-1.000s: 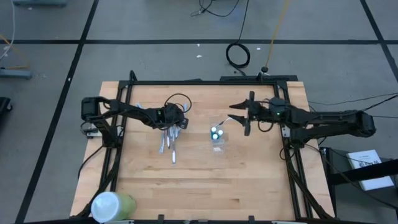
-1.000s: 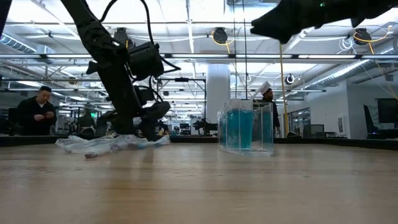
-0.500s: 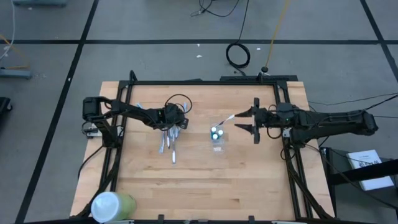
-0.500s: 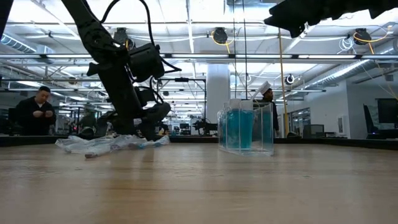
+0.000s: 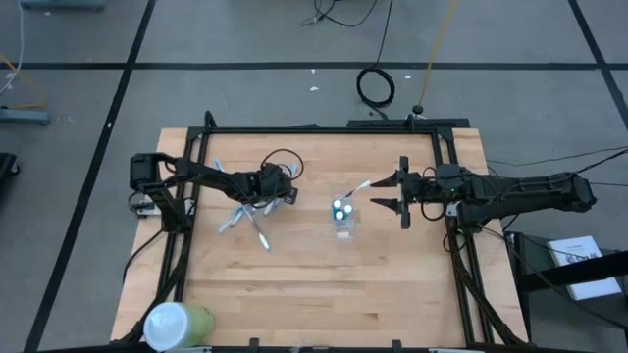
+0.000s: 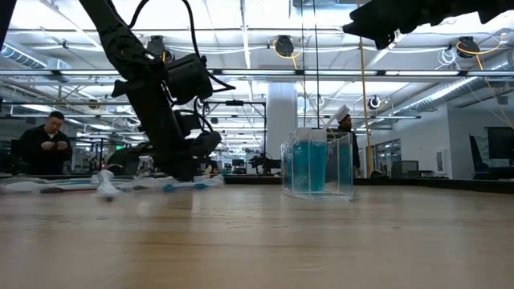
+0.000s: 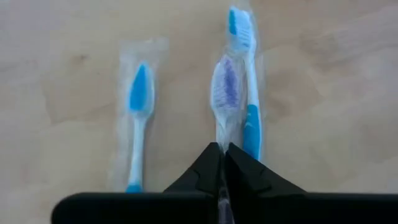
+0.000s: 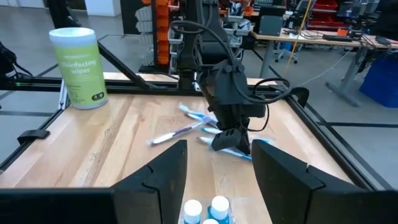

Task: Pick & Place toothbrushing station
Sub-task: Put the violet toothbrush into the transparent organizer

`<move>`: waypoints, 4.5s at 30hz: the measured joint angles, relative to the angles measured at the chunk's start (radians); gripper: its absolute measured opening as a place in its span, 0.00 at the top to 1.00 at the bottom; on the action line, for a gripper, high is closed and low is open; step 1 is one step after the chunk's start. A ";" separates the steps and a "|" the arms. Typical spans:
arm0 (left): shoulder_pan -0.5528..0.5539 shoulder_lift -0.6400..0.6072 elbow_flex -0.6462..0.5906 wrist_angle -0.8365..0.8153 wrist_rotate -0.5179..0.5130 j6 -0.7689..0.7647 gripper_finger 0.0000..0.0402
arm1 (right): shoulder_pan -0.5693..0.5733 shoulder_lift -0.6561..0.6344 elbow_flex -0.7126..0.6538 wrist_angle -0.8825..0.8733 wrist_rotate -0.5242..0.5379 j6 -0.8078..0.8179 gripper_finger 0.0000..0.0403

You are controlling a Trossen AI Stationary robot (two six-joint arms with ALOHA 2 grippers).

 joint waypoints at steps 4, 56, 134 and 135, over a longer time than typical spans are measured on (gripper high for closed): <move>-0.016 -0.025 0.024 -0.013 0.010 0.041 0.98 | 0.000 0.000 0.000 -0.009 0.001 0.000 0.58; -0.025 0.031 0.044 -0.082 -0.078 0.129 0.46 | 0.003 0.005 0.000 -0.015 0.004 0.012 0.58; -0.101 0.000 0.045 -0.145 0.072 0.168 0.54 | 0.002 0.005 -0.052 0.083 0.005 0.014 0.58; -0.101 0.001 0.045 -0.147 0.067 0.166 0.54 | 0.002 0.005 -0.052 0.083 0.005 0.014 0.58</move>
